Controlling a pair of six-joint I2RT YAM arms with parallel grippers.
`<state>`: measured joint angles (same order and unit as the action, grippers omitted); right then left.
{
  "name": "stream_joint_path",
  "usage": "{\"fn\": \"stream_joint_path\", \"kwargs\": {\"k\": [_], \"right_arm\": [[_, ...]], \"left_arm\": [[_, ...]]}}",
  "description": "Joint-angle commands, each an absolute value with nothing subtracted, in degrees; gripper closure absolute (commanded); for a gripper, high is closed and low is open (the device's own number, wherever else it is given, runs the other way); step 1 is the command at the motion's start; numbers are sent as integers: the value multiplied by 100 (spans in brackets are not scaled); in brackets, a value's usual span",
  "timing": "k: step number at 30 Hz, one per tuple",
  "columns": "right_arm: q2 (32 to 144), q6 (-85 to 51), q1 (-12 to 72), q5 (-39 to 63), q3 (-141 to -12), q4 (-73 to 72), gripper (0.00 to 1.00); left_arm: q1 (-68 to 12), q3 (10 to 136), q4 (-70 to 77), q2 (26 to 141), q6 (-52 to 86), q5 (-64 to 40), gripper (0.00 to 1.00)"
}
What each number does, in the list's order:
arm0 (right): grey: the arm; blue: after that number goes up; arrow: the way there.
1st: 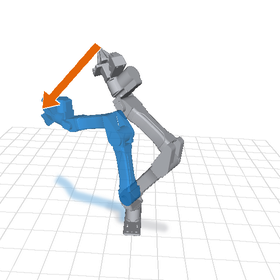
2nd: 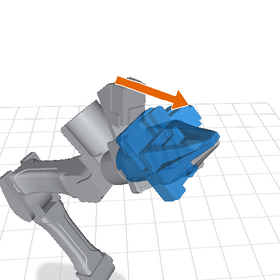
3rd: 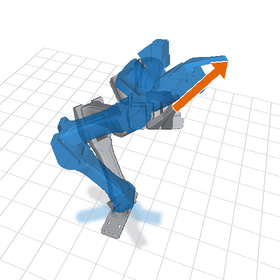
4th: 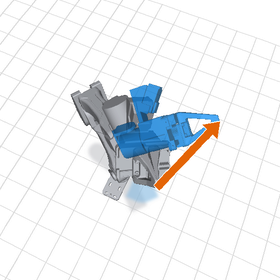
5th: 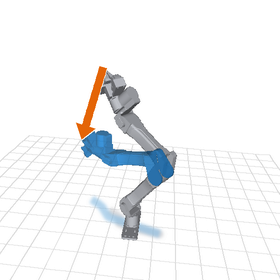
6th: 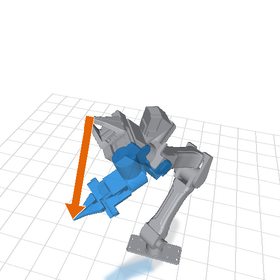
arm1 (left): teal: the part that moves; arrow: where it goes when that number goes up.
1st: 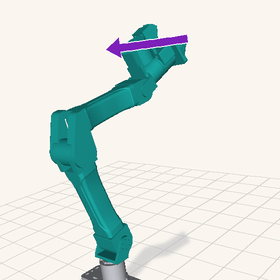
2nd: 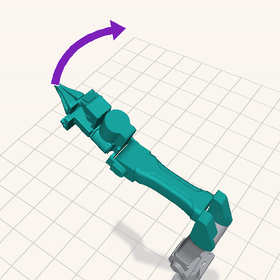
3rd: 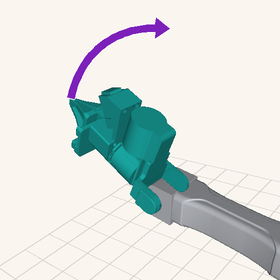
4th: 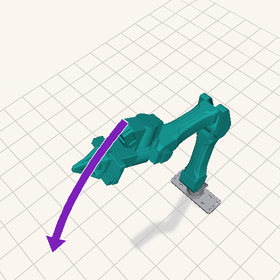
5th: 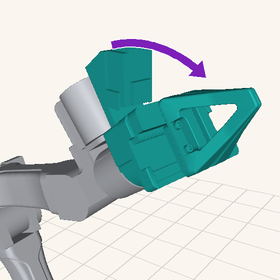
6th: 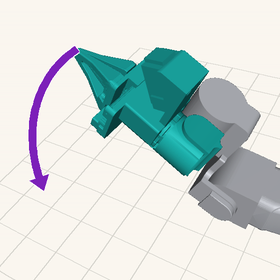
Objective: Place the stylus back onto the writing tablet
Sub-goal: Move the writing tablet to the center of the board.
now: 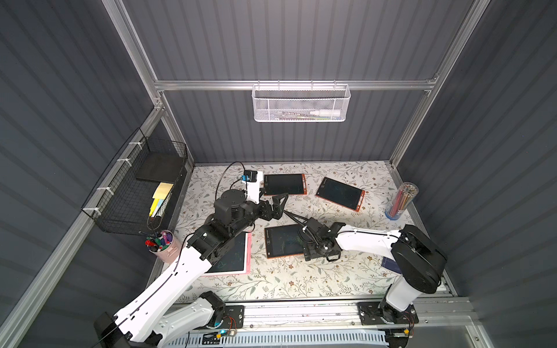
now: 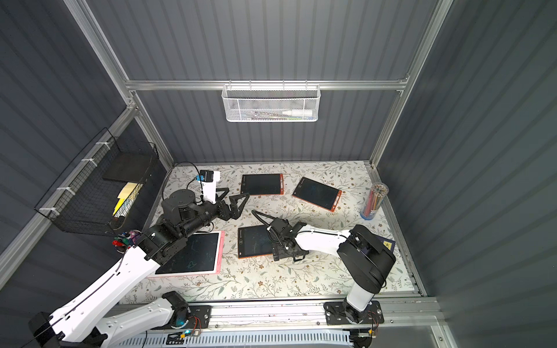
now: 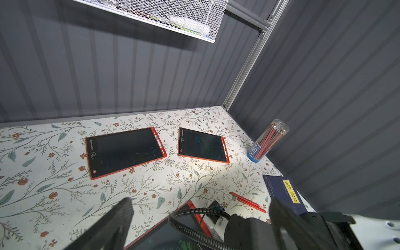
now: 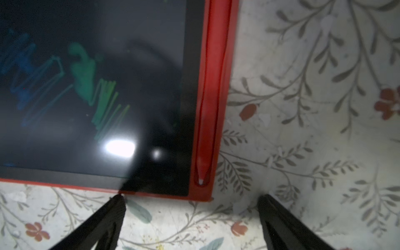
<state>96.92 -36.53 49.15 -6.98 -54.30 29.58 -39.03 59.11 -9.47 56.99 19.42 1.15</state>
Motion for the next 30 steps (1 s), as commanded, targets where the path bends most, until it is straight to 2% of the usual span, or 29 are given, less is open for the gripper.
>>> {"fn": "stream_joint_path", "kwargs": {"k": [1,17,20,27,30], "right_arm": [[10062,-4045,4972,-721,-5579,2745,3],[11057,-3329,5023,-694,-6791,2687,1],[11151,-3103,5019,-435,-6907,2641,1],[11120,-3732,5045,229,-6912,2821,3],[10919,-4215,5202,181,-6645,2855,6]], "left_arm": [[-3902,5992,-1037,5641,2027,193,1],[-3902,5841,-953,5674,2022,79,1],[-3902,5820,-925,5693,2015,62,1],[-3902,5887,-930,5730,2013,111,1],[-3902,5971,-987,5703,2013,190,1]]}}
